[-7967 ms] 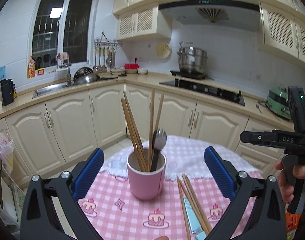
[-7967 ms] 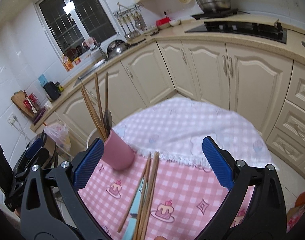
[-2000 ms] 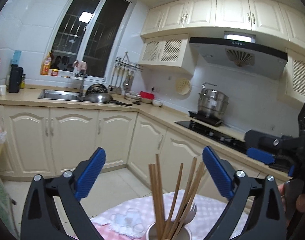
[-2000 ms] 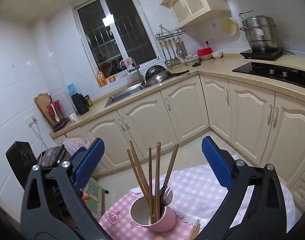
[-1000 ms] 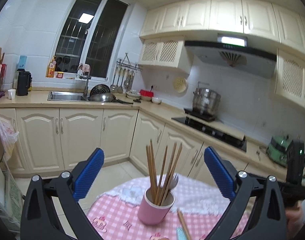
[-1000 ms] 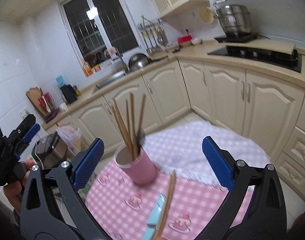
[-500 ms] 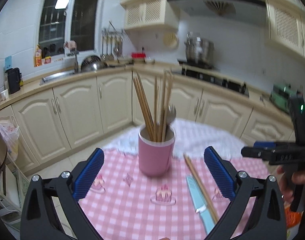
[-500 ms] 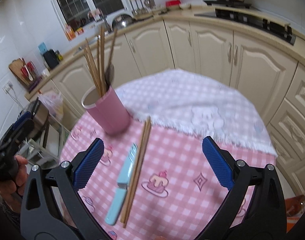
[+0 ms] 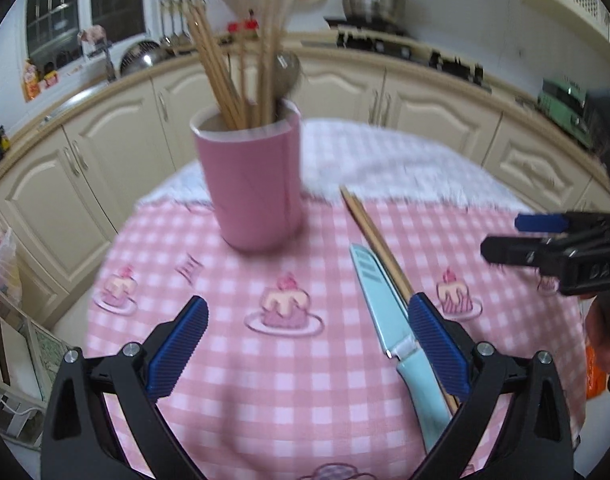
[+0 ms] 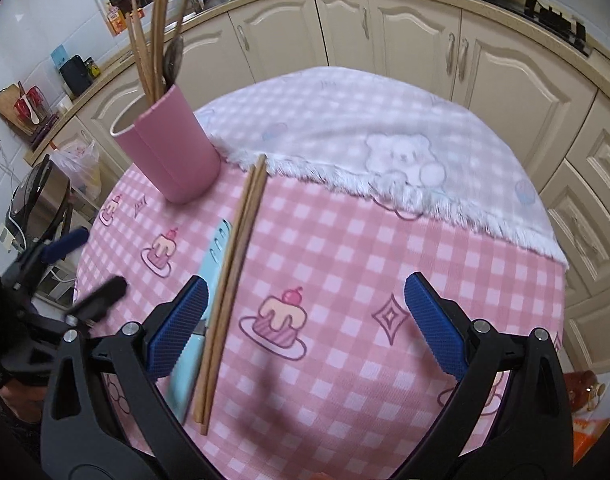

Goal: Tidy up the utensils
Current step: 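Withdraw both open tools back over the light blue knife and chopsticks, then grasp the light blue knife with the left tool while the right tool grasps a chopstick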

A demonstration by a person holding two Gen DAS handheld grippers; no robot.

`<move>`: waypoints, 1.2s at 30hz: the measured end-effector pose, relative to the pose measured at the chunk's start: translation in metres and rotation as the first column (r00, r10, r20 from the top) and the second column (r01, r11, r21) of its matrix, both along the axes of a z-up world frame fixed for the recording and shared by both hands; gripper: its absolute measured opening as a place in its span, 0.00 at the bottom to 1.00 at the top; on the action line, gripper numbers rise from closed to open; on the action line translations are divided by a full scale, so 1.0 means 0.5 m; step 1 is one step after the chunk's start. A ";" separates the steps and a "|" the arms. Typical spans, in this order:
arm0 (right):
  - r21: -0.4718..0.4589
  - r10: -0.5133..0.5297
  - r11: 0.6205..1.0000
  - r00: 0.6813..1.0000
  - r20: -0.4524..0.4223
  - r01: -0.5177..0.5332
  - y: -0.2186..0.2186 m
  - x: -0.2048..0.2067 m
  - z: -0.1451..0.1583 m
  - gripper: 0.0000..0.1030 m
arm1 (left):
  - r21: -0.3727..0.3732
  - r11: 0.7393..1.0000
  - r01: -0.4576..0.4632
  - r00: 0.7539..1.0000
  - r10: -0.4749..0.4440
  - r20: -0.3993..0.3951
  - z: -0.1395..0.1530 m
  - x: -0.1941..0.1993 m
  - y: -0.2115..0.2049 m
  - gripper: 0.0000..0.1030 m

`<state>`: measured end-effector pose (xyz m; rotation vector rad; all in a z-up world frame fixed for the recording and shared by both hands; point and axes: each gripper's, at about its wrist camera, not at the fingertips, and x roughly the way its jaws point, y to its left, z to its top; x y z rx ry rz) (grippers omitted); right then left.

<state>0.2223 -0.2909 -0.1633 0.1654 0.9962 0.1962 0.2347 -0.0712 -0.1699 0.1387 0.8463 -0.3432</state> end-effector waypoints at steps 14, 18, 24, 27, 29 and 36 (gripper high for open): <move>0.009 0.007 1.000 0.999 -0.045 -0.007 -0.010 0.003 -0.029 0.94 | 0.056 0.998 -0.018 0.992 0.026 -0.126 -0.097 0.048 -0.078 0.95; 0.016 0.000 1.000 0.999 -0.049 0.001 -0.018 0.007 -0.033 0.94 | 0.036 0.998 -0.051 0.991 0.055 -0.122 -0.101 0.057 -0.070 0.95; 0.010 0.014 1.000 0.998 -0.064 -0.013 -0.012 0.018 -0.044 0.94 | 0.072 0.993 -0.089 0.991 0.096 -0.095 -0.110 0.058 -0.069 0.93; -0.008 0.033 0.999 0.996 -0.077 -0.034 0.006 0.031 -0.054 0.94 | 0.069 0.995 -0.068 0.994 0.073 -0.083 -0.105 0.055 -0.077 0.78; -0.018 0.044 0.999 0.996 -0.083 -0.046 0.020 0.044 -0.059 0.94 | 0.062 0.997 -0.046 0.995 0.051 -0.084 -0.098 0.058 -0.084 0.61; -0.060 0.093 0.993 0.990 -0.111 -0.100 0.074 0.099 -0.075 0.81 | -0.005 0.999 0.036 0.994 -0.036 -0.106 -0.087 0.058 -0.059 0.31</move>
